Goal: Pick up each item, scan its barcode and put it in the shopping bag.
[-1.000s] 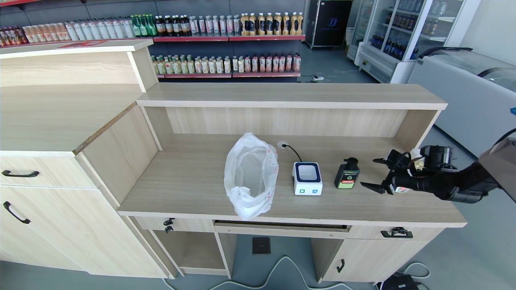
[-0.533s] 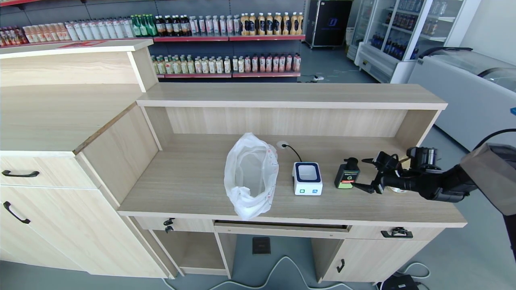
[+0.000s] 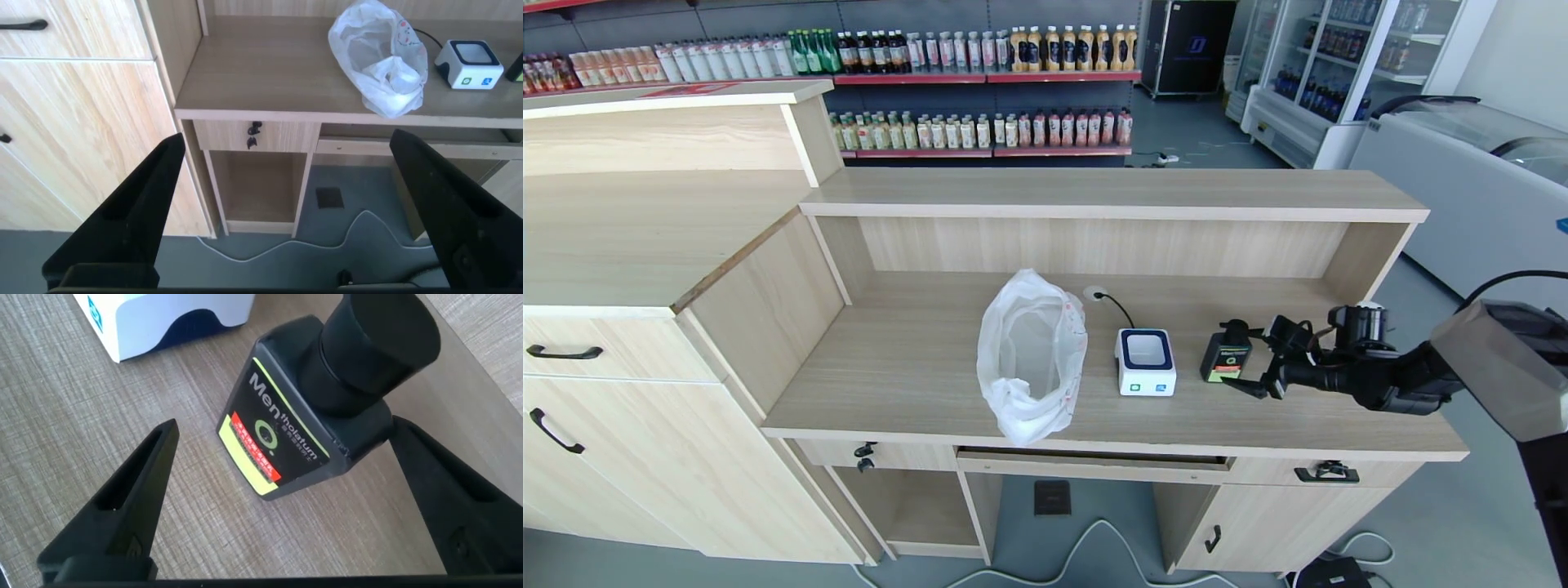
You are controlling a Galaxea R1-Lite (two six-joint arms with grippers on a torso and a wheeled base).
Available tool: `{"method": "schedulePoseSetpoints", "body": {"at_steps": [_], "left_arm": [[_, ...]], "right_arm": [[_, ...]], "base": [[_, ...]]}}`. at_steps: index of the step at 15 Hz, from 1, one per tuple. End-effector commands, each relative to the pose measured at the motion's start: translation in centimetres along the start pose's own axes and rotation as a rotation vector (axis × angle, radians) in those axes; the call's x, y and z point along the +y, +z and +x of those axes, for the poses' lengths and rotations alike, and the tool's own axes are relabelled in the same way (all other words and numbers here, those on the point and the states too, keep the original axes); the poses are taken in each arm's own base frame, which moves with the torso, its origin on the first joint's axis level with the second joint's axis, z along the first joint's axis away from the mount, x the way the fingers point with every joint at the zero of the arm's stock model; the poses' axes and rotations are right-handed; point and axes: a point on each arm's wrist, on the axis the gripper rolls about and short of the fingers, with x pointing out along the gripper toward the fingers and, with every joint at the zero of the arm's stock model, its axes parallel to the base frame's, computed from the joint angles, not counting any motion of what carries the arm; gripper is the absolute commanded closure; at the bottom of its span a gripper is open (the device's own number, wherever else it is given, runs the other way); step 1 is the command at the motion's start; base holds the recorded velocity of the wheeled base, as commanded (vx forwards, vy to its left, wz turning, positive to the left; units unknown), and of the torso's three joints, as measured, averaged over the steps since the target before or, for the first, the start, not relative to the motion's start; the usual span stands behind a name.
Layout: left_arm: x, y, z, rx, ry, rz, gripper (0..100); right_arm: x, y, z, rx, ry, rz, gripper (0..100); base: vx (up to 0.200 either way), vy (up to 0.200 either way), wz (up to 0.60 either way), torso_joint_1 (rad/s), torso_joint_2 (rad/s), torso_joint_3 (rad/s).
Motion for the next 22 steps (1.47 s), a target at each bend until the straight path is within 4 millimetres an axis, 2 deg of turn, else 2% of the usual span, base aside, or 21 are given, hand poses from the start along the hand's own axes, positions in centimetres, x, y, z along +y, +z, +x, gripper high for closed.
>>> {"method": "schedulePoseSetpoints", "body": {"at_steps": [1,11,12,17,19,22], "left_arm": [[0.0,0.0,0.0,0.0,0.0,0.0,0],[0.0,0.0,0.0,0.0,0.0,0.0,0],[0.0,0.0,0.0,0.0,0.0,0.0,0],[0.0,0.0,0.0,0.0,0.0,0.0,0],[0.0,0.0,0.0,0.0,0.0,0.0,0],[0.0,0.0,0.0,0.0,0.0,0.0,0]], "right_arm": [[0.1,-0.2,0.3,-0.002,0.003,-0.001,0],[1.2,0.3,2.5,-0.028,0.04,-0.017,0],[1.4,0.3,2.6,-0.027,0.044,-0.018,100],[0.9,0.9,2.3,-0.028,0.026,-0.03,100],[0.2,2.5,0.3,-0.027,0.006,-0.035,100],[-1.1,4.1,-3.8,-0.016,-0.055,-0.038,100]], "base": [[0.0,0.0,0.0,0.0,0.0,0.0],[0.0,0.0,0.0,0.0,0.0,0.0],[0.0,0.0,0.0,0.0,0.0,0.0],[0.0,0.0,0.0,0.0,0.0,0.0],[0.0,0.0,0.0,0.0,0.0,0.0],[0.0,0.0,0.0,0.0,0.0,0.0]]}}
